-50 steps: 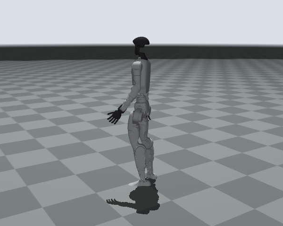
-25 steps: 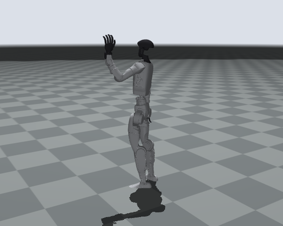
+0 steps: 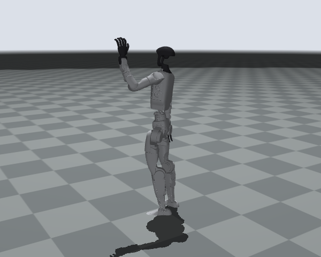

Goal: Upper body actions

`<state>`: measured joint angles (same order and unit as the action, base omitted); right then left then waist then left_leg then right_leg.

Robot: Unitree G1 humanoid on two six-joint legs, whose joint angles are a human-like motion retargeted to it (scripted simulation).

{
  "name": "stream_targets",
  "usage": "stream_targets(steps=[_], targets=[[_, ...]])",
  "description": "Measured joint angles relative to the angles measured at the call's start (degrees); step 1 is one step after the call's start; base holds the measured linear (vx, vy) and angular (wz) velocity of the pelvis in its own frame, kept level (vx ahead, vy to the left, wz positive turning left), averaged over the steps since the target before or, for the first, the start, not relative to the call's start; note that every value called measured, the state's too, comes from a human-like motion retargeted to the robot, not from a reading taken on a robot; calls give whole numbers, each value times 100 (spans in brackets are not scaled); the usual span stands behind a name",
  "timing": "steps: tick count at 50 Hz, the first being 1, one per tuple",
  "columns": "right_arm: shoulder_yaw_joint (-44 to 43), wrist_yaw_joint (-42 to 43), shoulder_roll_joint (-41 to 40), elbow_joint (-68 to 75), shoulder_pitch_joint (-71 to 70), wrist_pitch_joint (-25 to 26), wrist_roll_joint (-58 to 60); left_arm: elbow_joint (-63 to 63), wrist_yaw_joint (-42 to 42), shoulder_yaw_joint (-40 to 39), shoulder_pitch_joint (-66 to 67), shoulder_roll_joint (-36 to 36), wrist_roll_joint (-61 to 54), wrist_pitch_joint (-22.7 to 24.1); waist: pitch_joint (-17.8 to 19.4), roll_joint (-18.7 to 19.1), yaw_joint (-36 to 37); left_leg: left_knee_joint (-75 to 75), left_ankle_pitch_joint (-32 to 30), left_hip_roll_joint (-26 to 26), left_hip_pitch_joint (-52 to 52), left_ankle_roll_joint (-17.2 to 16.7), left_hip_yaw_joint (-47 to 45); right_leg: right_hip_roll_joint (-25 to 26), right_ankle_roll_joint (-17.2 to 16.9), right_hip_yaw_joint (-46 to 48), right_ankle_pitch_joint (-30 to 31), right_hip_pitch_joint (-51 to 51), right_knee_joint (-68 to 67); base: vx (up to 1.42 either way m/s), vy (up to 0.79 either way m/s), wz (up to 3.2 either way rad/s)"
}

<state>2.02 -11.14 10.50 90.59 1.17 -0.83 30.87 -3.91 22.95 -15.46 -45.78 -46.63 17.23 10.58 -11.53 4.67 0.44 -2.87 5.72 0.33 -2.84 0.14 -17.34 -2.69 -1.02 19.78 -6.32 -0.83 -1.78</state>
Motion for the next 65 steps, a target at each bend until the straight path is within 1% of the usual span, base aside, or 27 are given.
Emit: stream_targets(steps=[5,10,15,18,22,25,28,30,32,34,38,45,48,52,55,58,62,65], targets=[[-23,-10,-33,-36,-10,-3,52,-278,-830,-174,736,162,-66,-88,49,-45,37,-2,-5,-9,20,-1,-1,-9,4,-1,5,17,-2,0,0,0],[-50,16,-57,-79,-20,-36,156,-520,-1616,-219,1595,401,-533,-207,123,-90,85,-7,-9,-15,37,-1,18,-15,4,8,6,43,-3,0,0,0],[-129,8,-42,-94,-64,-15,226,-814,-1919,-132,2941,741,-825,-144,144,-82,155,0,-1,7,23,-12,-24,-14,-1,-40,23,-22,-21,0,0,0],[-152,9,-26,-85,-87,-12,239,-752,-2255,-9,3853,1169,-533,-94,128,-60,174,4,11,24,-1,-19,-71,-12,-6,-82,39,-88,-30,0,0,0],[-146,2,-14,-58,-85,-20,235,45,-2590,244,4729,1883,273,-21,139,-61,191,9,17,29,-6,-22,-106,-18,-15,-113,51,-117,-32,0,0,0],[-153,15,-19,-40,-64,-43,168,1214,-3127,435,4970,2351,670,112,165,-89,209,11,11,16,2,-17,-84,-30,-19,-94,48,-96,-30,0,0,0],[-185,-3,-31,-18,-63,-48,104,2673,-4085,684,4847,2709,775,-111,184,-132,223,11,-3,-5,4,-9,-30,-45,-21,-40,40,-55,-20,-1,-1,6],[-223,-37,-34,-8,-87,-32,102,3462,-4773,793,4747,2793,916,-409,198,-148,226,10,-13,-15,4,-4,8,-51,-23,-1,36,-31,-12,-1,-1,9],[-232,-69,-39,-23,-122,-18,130,3889,-5020,865,4728,2810,1117,-596,216,-155,203,11,-18,-18,9,-1,28,-49,-23,17,33,-16,-9,0,0,0],[-205,-80,-50,-63,-134,-27,169,4012,-4831,883,4789,2826,1116,-538,227,-159,176,18,-19,-14,19,-1,24,-45,-22,16,34,-13,-10,0,0,0],[-115,-79,-59,-142,-132,-77,250,3843,-4114,793,4954,2940,1038,-326,237,-162,152,18,-9,0,28,-3,-15,-35,-20,-4,43,-30,-16,3,0,-4],[-115,-46,-85,-88,-126,-68,231,3126,-3119,606,5051,3156,510,-329,232,-207,177,17,-14,-12,6,-3,16,-49,-25,27,36,-27,-7,0,0,0],[-119,-57,-79,-76,-143,-73,189,2529,-2758,517,5096,3144,124,-253,238,-212,173,5,-14,-15,-18,-2,36,-54,-27,40,30,-35,-11,0,0,0],[-99,-74,-58,-66,-150,-76,192,1434,-2496,432,5171,3047,-596,89,245,-209,193,-1,-13,-14,-31,-2,54,-56,-31,49,25,-39,-13,0,0,0],[-90,-60,-45,-53,-135,-72,167,602,-2018,395,5138,2877,-915,332,240,-204,228,-5,-15,-17,-40,0,75,-57,-32,60,20,-32,-10,0,0,0],[-88,-52,-46,-44,-124,-63,174,-73,-1173,209,5020,2614,-744,426,230,-203,257,-12,-20,-24,-54,0,110,-63,-34,88,13,-19,-3,0,0,0],[-63,-49,-53,-58,-115,-70,249,-643,158,-244,4822,2300,-106,465,211,-212,292,-19,-29,-38,-76,-1,153,-77,-35,126,6,-11,4,0,0,0],[-51,-51,-57,-77,-99,-77,336,-756,746,-679,4695,2226,357,232,195,-210,330,-13,-38,-47,-74,-2,170,-83,-35,141,3,0,7,0,0,0]])
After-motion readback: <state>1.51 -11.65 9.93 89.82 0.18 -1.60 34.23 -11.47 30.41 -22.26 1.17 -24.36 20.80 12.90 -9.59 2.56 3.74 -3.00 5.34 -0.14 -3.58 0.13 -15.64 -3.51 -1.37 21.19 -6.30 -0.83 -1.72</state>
